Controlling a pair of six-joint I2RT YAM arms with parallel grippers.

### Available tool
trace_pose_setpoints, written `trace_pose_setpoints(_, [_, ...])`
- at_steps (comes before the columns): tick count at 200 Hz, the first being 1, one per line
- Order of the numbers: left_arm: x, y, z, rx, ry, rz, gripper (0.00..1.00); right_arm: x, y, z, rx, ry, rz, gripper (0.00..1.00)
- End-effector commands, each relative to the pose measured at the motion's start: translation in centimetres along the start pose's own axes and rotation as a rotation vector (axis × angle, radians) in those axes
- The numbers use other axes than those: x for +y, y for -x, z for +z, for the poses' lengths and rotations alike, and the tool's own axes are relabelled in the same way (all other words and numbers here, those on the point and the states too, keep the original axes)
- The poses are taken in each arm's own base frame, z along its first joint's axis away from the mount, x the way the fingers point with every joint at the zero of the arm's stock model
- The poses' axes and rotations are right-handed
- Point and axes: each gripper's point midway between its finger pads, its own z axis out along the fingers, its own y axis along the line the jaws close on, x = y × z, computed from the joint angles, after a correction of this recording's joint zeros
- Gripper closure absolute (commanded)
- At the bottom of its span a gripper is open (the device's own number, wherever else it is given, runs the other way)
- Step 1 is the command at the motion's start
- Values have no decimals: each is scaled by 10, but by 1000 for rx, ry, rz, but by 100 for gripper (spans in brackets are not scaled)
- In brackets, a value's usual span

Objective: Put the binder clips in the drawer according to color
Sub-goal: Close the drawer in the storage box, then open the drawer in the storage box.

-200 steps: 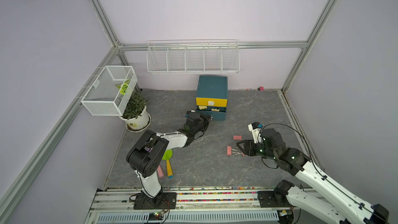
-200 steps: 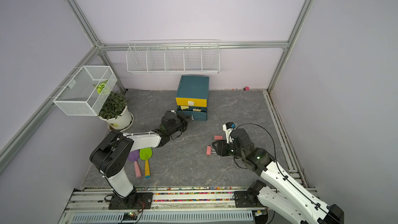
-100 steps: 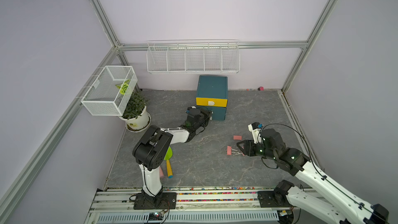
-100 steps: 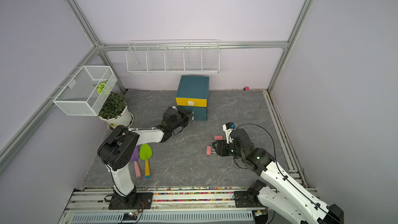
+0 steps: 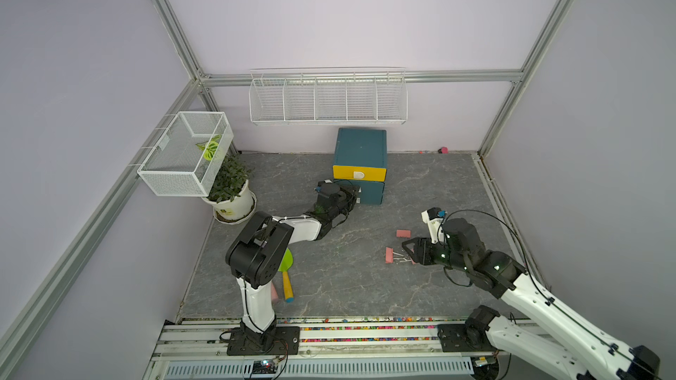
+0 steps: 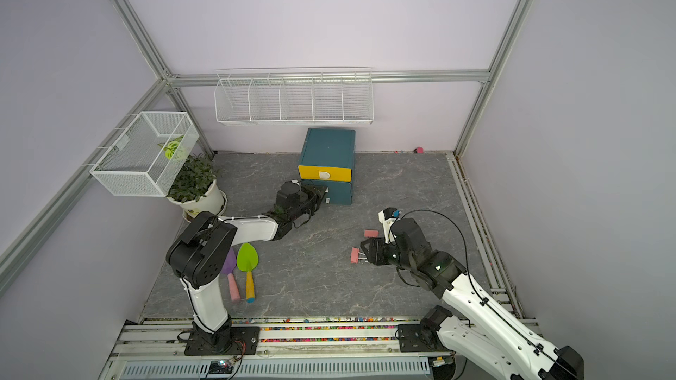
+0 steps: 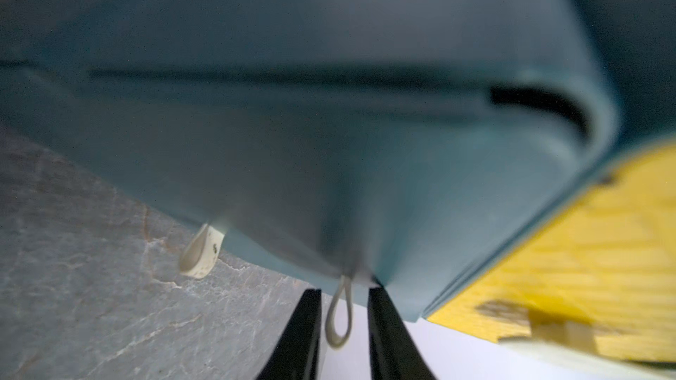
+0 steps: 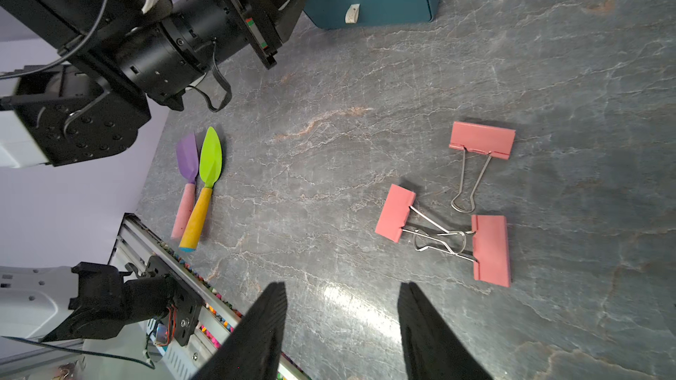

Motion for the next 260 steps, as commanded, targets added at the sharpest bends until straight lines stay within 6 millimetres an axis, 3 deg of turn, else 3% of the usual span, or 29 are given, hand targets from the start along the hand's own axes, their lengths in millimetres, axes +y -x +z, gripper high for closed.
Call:
trace_pose_setpoints(1, [16,2,-5,-7,22,-11,64,-7,-2,3,-9,-22,2,44])
trace_pose_setpoints(47, [48,-1,-3,-2,62,-48,67,-8,-3,4,-8,-26,3,44])
trace_pose_setpoints(112, [71,-3,5,-1,117,-57,70,-10,-2,3,-9,-34,2,44])
trace_pose_setpoints(160, [72,-2,19,8,101,-63,69,-10,-2,2,-7,-36,2,44])
trace_pose_setpoints(260, [64,0,30,5,72,-64,67,-11,-3,3,-4,-41,3,44])
